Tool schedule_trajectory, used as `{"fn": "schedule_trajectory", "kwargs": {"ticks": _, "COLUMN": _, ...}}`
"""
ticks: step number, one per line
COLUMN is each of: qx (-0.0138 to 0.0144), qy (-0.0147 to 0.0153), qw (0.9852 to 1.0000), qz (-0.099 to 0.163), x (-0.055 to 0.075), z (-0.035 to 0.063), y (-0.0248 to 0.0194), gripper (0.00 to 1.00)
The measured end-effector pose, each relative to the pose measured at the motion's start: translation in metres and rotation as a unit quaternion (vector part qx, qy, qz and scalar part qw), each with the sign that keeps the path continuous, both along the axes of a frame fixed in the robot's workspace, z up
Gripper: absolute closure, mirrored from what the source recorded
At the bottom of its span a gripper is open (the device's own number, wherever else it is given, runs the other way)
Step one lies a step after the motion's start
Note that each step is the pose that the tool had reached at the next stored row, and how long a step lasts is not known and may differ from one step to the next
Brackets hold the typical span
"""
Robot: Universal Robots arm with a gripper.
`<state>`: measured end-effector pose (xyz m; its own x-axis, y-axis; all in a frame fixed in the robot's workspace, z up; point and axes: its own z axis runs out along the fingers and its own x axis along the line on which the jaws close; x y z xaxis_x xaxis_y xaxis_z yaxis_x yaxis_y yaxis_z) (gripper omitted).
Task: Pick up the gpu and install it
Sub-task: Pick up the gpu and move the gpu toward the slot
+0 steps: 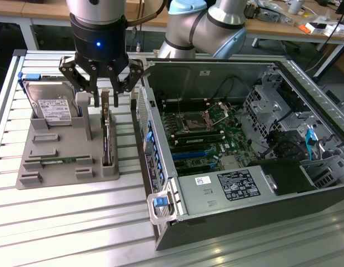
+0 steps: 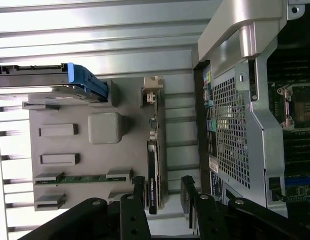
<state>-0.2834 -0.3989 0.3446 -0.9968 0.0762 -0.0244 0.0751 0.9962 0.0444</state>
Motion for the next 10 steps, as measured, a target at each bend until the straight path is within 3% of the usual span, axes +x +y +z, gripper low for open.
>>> {"fn": "schedule_trajectory", "kwargs": {"ticks": 10, "qx": 0.0, "qy": 0.0, "qw": 1.0, "qz": 0.0, "x": 0.0, "z": -0.0071, "y": 0.0, "gripper": 0.58}}
